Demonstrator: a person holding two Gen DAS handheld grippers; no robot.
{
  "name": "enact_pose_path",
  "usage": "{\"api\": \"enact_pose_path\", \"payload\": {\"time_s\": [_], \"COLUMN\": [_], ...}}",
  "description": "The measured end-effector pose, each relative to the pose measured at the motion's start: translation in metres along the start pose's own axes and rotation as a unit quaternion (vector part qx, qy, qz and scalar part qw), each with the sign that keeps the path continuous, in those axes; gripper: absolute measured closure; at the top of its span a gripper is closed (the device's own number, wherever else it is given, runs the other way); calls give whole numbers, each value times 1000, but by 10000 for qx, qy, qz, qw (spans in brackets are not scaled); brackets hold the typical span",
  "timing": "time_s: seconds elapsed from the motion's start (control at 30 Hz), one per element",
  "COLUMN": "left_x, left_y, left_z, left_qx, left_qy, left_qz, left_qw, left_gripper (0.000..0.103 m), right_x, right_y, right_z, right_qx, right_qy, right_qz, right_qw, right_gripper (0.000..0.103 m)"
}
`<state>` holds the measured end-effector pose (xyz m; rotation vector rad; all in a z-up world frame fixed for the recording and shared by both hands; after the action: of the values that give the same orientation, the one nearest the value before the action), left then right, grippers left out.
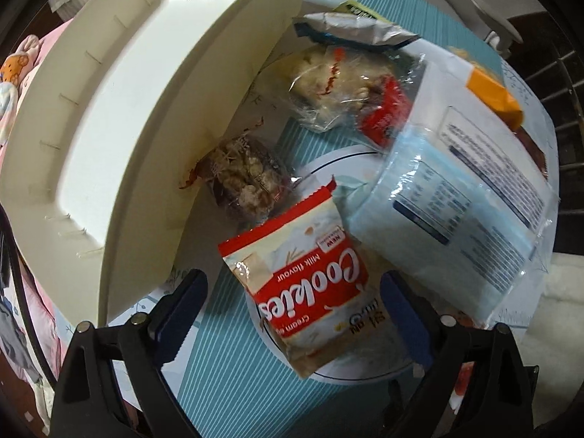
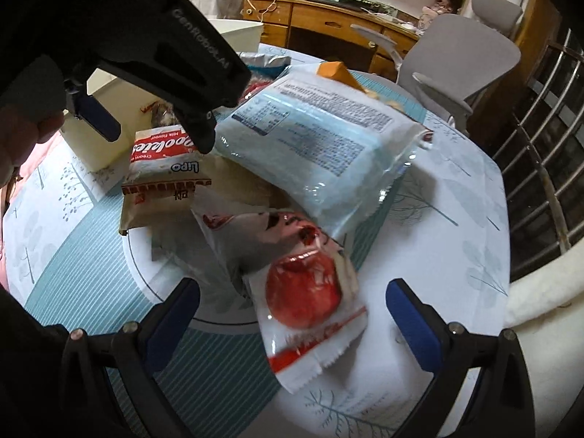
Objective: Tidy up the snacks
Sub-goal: 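Grasp the Cookies packet with the left tool while the right grasps the apple-print packet, then drop the Cookies packet into the tray with the left tool while the right drops its packet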
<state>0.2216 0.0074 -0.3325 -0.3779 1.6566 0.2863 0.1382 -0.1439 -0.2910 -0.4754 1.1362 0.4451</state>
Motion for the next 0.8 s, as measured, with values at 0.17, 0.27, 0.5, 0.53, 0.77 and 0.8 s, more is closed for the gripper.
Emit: {"api": "enact_pose_path", "payload": {"time_s": [0.17, 0.27, 0.5, 0.53, 0.77, 0.8], "left_x": [11, 18, 19, 15, 8, 5], "left_y": [1, 0, -5, -7, 4, 7], "left_z": [8, 10, 4, 1, -15, -19], "left_qx": [-106, -121, -115, -110, -178, -176], "left_qy": [36, 113, 139, 147, 218, 226], "left_qz": [-120, -98, -105, -101, -45, -33], "left_qw": [9999, 9998, 9998, 9998, 9996, 9996], "left_gripper": [24, 36, 51, 54, 56, 56], "right_x": [12, 13, 12, 12, 9, 9], "right_y": [3, 1, -6, -7, -14, -16], "right_z": [0, 0, 0, 0, 0, -1], "right_qx": [-14, 59, 190, 212, 639, 705], "right_qy": [146, 153, 239, 267, 563, 594], "right_qz": [-1, -77, -25, -4, 278, 312], "right_qw": [9999, 9998, 9995, 9994, 9960, 9953], "right_gripper": [11, 16, 30, 31, 32, 32]}}
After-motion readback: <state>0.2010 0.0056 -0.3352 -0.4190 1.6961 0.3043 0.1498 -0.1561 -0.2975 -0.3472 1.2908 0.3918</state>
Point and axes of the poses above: each gripper's, at about its wrist camera, not at the fingertips, and x roughly the way its jaws point, y to its left, z to its top, the point moved 6 cm from there along x, roughly the way its jaws point, and after that the axes turned 8 degrees about y, right-handed, at the moved point
